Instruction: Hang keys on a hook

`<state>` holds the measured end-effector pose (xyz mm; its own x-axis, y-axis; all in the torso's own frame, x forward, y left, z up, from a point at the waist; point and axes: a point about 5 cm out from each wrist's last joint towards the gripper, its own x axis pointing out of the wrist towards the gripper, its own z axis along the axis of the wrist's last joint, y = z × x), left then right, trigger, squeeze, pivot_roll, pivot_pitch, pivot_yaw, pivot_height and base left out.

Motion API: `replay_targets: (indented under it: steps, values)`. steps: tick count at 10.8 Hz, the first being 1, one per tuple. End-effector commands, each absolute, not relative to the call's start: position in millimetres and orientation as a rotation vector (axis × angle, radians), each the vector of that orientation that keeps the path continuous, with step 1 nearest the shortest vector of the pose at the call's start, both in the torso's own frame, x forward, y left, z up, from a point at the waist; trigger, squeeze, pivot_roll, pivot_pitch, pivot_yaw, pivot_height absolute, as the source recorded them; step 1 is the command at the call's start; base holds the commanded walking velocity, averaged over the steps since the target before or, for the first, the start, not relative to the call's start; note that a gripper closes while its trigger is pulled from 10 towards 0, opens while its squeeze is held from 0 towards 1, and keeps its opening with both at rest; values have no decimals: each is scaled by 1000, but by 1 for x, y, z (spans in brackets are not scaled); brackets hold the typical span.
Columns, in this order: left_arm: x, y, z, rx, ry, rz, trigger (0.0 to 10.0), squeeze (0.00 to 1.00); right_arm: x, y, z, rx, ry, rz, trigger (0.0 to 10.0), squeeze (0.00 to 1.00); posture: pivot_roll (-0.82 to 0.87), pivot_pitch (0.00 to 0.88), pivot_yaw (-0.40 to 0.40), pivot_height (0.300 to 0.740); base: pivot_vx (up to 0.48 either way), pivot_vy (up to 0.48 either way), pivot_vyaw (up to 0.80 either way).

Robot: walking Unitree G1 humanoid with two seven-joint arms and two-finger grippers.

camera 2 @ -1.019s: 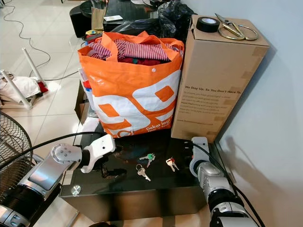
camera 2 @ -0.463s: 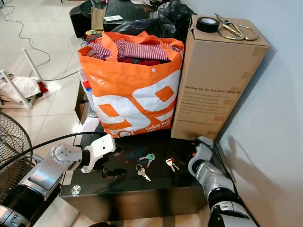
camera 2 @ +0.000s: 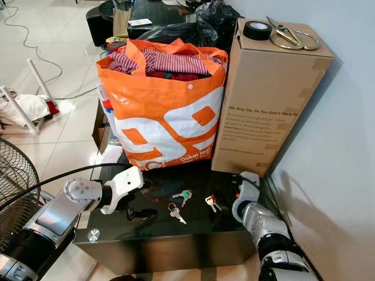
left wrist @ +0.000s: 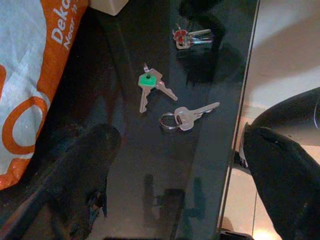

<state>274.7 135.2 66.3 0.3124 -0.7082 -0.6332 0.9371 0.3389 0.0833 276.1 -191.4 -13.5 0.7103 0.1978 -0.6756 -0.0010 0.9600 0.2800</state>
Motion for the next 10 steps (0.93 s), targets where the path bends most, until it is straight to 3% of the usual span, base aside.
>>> replay_targets:
  steps: [1,2,3,4,6,9,10]
  values:
    - [275,134,67,509,549,-1148,10000,0,281,-195,-8,333,751,55,10000,1000,-113,0,-18,740,0,0,0]
    - [276,133,67,507,539,-1140,10000,0,278,-194,-10,280,751,98,10000,1000,-115,0,-15,740,0,0,0]
    - [279,132,69,515,513,-1126,10000,0,282,-197,-5,408,707,54,10000,1000,-112,0,-18,740,0,0,0]
    - [284,129,73,517,453,-1101,10000,0,284,-199,-1,430,675,63,10000,1000,-109,0,-18,740,0,0,0]
    - [293,120,82,507,313,-1033,10000,0,294,-200,33,629,470,229,10000,1000,-113,0,-15,740,0,0,0]
    - [302,104,95,501,133,-976,10000,0,284,-189,65,673,375,539,10000,1000,-123,0,-11,740,0,0,0]
    - [305,98,103,477,59,-978,10000,0,280,-185,74,700,350,609,10000,945,-123,0,-11,740,0,0,0]
